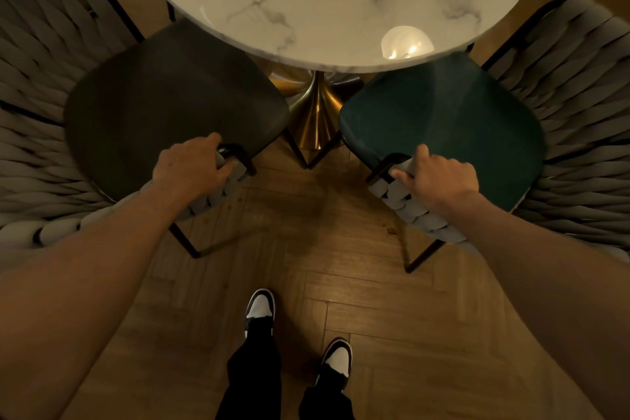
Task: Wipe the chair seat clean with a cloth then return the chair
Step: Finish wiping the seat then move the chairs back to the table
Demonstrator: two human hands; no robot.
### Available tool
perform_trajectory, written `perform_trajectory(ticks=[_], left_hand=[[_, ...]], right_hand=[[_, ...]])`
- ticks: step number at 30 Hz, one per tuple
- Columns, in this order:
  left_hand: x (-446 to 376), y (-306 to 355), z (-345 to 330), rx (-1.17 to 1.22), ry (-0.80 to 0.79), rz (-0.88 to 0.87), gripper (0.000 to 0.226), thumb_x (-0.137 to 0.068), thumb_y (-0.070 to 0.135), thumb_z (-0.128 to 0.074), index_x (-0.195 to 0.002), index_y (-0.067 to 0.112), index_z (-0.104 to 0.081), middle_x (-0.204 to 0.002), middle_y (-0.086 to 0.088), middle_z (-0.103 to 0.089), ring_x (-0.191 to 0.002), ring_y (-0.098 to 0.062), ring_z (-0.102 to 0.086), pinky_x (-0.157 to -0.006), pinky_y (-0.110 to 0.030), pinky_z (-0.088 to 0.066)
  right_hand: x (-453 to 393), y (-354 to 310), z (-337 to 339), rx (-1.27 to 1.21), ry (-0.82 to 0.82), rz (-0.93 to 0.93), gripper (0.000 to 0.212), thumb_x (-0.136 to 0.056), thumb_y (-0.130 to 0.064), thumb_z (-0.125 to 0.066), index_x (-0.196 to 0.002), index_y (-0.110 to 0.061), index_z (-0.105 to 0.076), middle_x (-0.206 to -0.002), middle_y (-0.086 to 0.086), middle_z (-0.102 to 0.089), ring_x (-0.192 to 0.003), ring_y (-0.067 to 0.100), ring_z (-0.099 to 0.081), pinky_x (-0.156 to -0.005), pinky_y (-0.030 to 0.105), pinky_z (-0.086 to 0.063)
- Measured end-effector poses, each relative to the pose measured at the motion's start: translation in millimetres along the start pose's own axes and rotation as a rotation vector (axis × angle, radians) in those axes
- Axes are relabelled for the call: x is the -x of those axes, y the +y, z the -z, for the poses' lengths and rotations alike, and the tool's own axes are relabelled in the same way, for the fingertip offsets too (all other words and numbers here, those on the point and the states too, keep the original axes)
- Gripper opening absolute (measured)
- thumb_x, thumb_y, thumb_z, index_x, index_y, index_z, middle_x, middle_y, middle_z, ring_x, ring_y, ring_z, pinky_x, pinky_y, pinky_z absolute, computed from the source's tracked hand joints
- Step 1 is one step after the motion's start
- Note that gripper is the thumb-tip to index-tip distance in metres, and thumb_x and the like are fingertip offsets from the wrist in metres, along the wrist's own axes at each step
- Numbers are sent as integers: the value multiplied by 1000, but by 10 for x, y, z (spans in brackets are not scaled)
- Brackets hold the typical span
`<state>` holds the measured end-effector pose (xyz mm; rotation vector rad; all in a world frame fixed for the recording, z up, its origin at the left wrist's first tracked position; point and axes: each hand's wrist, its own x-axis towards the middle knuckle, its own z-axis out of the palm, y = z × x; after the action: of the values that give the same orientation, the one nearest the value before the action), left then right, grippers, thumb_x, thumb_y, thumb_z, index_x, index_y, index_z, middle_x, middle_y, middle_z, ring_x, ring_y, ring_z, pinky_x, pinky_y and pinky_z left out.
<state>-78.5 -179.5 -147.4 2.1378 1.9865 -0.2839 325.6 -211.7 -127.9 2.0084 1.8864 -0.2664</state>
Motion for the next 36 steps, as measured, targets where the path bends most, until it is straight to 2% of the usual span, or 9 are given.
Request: perform_trajectory(ticks=[2, 5, 7, 10, 14, 16, 18, 23, 36], left_hand=[[63, 6, 66, 42, -98, -23, 63, -89, 54, -55, -140, 22, -36, -133, -10, -51, -118, -32, -52, -89, -47, -47], [366, 78, 196, 102, 16, -20, 64, -90, 42, -59, -144, 16, -36, -141, -13, -42, -127, -33, -41, -102, -48, -42], [635, 168, 272, 230, 64, -29, 46, -91, 36, -57, -132, 16, -49, -128, -10, -51, -115, -28, -50, -94, -43, -47], [1136, 306, 303, 359, -138, 2, 17, -92, 36, -54, -105, 26, -59, -103, -2, -62, -92, -20, -58, -78, -37, -50], [1807, 430, 188, 324, -324, 45, 17, -92, 34, -54, -102, 23, -64, -108, -5, -66, -98, -25, -60, -84, -38, -50], [2087, 448, 146, 349, -421, 41, 21, -94, 33, -55, -107, 20, -65, -114, -5, -66, -106, -24, -58, -90, -36, -47], [2345, 441, 137, 379, -472, 48, 25, -95, 34, -56, -111, 18, -66, -117, -5, -65, -111, -24, -57, -93, -34, -44], [2918, 250, 20, 471, -488, 136, 23, -93, 33, -58, -109, 19, -68, -117, -5, -66, -108, -23, -59, -91, -32, -45], [4085, -1043, -338, 684, -530, 419, 25, -96, 37, -52, -107, 21, -66, -106, -2, -66, -86, -14, -57, -71, -26, -44]], right_hand=[[74, 4, 111, -60, -71, -13, 54, -100, -66, -37, -123, -17, -42, -107, 6, -62, -96, 29, -61, -71, 41, -43], [303, -29, 373, -104, -73, 19, 51, -100, -49, -52, -138, -17, -41, -129, 9, -58, -120, 33, -55, -86, 47, -46], [514, -75, 506, -148, -68, 43, 50, -97, -37, -57, -140, -18, -41, -130, 9, -56, -121, 33, -54, -92, 49, -48], [910, -188, 531, -241, -175, 107, 42, -95, -38, -58, -132, -23, -47, -123, 7, -57, -110, 30, -58, -88, 46, -54], [1576, -392, 324, -222, -522, 223, 36, -97, -39, -58, -125, -17, -59, -120, 10, -62, -106, 30, -59, -91, 43, -54], [1887, -510, 209, -259, -591, 246, 26, -97, -37, -57, -115, -19, -64, -116, 8, -62, -112, 30, -56, -96, 40, -52], [2131, -623, 132, -288, -614, 282, 16, -99, -34, -58, -107, -23, -64, -113, 5, -63, -112, 27, -55, -96, 38, -49], [2433, -906, 87, -277, -640, 360, 29, -101, -35, -60, -120, -15, -66, -120, 7, -66, -113, 25, -57, -86, 30, -45], [2505, -2817, 276, -29, -737, 642, 29, -99, -39, -60, -118, -18, -64, -123, 7, -64, -107, 23, -60, -96, 44, -54]])
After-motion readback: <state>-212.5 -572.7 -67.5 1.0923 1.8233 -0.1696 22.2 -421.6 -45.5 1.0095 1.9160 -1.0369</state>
